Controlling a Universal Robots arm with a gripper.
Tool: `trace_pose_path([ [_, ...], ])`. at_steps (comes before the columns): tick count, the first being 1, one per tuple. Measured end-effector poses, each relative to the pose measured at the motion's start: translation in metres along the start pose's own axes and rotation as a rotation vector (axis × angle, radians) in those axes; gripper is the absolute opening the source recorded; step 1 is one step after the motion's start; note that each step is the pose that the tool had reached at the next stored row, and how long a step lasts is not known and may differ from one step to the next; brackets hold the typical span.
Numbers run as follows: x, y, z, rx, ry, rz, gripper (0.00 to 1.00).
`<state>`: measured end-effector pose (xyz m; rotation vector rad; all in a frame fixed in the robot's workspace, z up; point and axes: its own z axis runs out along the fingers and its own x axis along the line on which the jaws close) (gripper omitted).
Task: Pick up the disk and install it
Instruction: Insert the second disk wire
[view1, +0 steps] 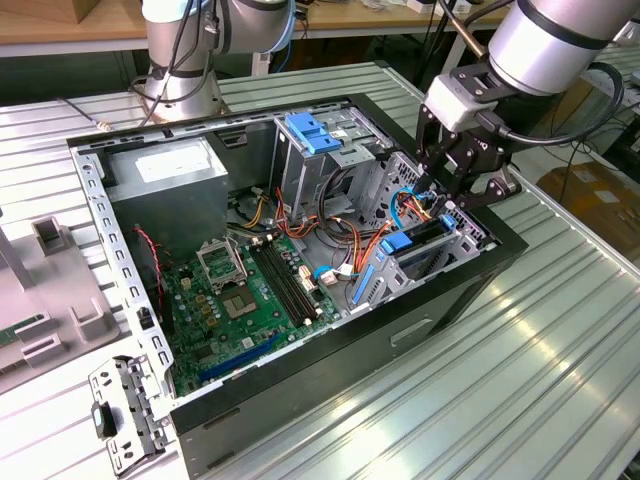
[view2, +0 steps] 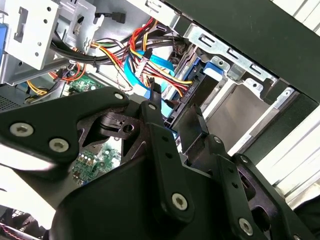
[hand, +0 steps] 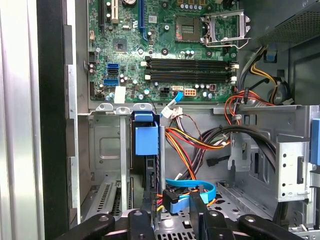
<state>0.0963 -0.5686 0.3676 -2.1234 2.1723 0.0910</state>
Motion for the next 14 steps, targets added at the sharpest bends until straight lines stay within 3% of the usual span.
trace_pose_path([
  [7,0.0000,0.0000,0.0002,0.0000,-0.0001,0.000,0.41],
  [8,0.0000,0.0000,0.0002,0.0000,-0.0001,0.000,0.27],
  [10,0.0000,0.0000,0.0003,0.0000,-0.0001,0.000,0.16],
  [14,0.0000,0.0000,0.0004,0.0000,-0.0001,0.000,0.16],
])
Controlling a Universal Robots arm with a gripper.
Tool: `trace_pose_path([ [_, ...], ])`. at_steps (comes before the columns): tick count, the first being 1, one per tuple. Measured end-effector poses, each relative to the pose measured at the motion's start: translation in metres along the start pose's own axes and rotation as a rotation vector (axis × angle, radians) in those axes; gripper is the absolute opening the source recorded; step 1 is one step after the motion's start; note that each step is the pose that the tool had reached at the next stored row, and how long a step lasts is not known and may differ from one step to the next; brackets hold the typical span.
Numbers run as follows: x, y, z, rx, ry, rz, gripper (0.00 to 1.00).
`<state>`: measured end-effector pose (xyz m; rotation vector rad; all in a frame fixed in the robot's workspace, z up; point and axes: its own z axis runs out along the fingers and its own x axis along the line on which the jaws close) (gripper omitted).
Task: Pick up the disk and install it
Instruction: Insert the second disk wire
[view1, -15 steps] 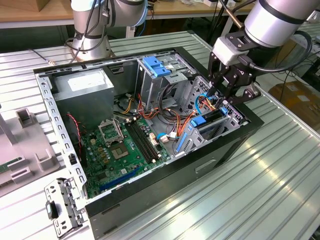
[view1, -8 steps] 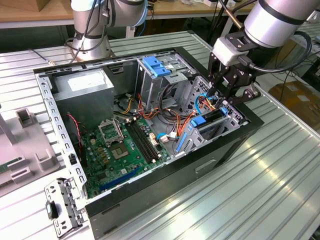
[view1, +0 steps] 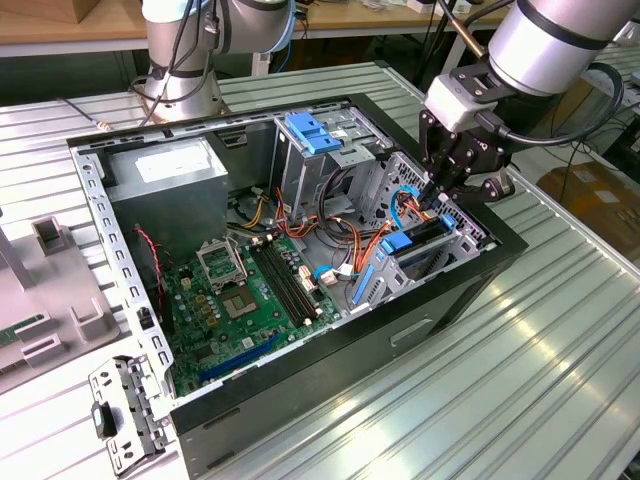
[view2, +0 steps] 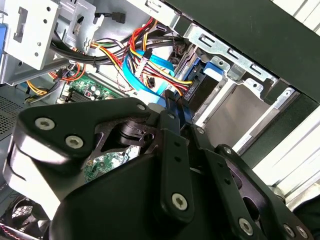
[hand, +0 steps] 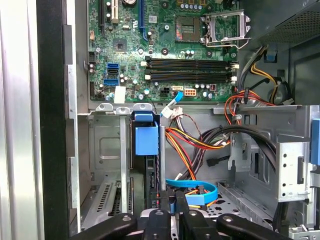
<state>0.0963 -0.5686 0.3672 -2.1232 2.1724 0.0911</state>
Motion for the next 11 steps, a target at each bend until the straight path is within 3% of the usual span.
trace_pose_path([
  [11,0.0012,0.0001,0.0043,0.0000,0.0000,0.000,0.16],
])
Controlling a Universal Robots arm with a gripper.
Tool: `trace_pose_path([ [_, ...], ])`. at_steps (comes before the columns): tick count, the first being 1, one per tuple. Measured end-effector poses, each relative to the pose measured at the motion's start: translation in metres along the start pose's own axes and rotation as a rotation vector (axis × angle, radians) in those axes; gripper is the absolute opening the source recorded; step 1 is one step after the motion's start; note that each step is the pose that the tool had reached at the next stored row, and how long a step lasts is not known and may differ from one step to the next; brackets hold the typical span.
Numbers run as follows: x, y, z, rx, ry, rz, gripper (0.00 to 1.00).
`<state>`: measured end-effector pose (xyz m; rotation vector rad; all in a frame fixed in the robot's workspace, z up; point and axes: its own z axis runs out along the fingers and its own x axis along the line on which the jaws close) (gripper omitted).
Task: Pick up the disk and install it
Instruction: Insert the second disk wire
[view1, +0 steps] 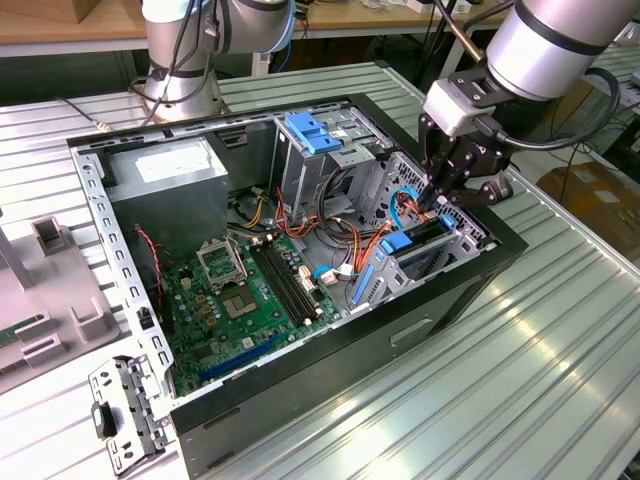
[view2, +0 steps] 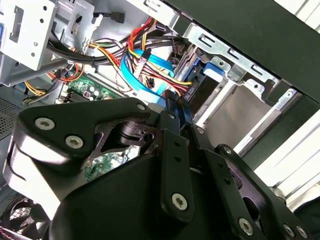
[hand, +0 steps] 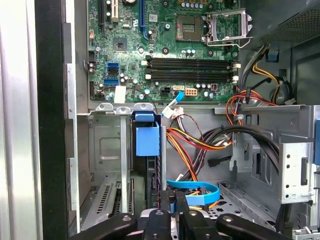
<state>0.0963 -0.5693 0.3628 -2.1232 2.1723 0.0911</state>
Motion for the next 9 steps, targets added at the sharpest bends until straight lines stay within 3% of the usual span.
trace_pose_path([
  [9,0.0045,0.0000,0.0027,0.0000,-0.0001,0.000,0.16],
])
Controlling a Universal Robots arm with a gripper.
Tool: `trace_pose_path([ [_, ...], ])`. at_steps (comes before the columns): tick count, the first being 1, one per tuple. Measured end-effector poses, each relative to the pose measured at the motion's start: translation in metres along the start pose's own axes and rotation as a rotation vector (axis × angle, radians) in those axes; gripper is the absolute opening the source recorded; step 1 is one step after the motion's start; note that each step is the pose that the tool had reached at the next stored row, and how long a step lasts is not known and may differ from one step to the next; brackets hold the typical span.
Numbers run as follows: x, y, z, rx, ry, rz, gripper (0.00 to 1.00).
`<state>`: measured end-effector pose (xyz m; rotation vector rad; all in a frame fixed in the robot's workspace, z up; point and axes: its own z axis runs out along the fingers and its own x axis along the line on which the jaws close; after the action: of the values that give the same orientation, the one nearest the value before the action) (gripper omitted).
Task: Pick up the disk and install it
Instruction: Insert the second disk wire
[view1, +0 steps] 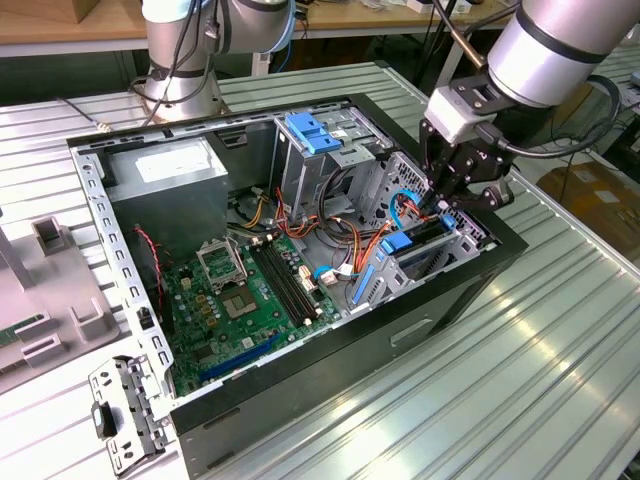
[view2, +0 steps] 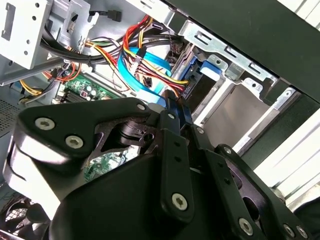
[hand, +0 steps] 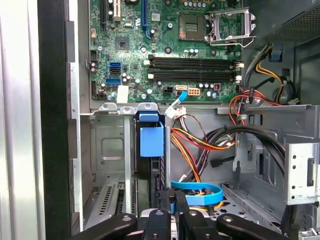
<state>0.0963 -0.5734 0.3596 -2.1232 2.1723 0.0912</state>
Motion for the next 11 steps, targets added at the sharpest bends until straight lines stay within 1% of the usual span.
trace_pose_path([
  [4,0.0020,0.0000,0.0010,0.0000,-0.0001,0.000,0.16],
  [7,0.0030,0.0036,0.0010,0.0001,0.0001,0.000,0.16],
  [11,0.0062,0.0040,0.0013,0.0000,0.0001,0.000,0.16],
])
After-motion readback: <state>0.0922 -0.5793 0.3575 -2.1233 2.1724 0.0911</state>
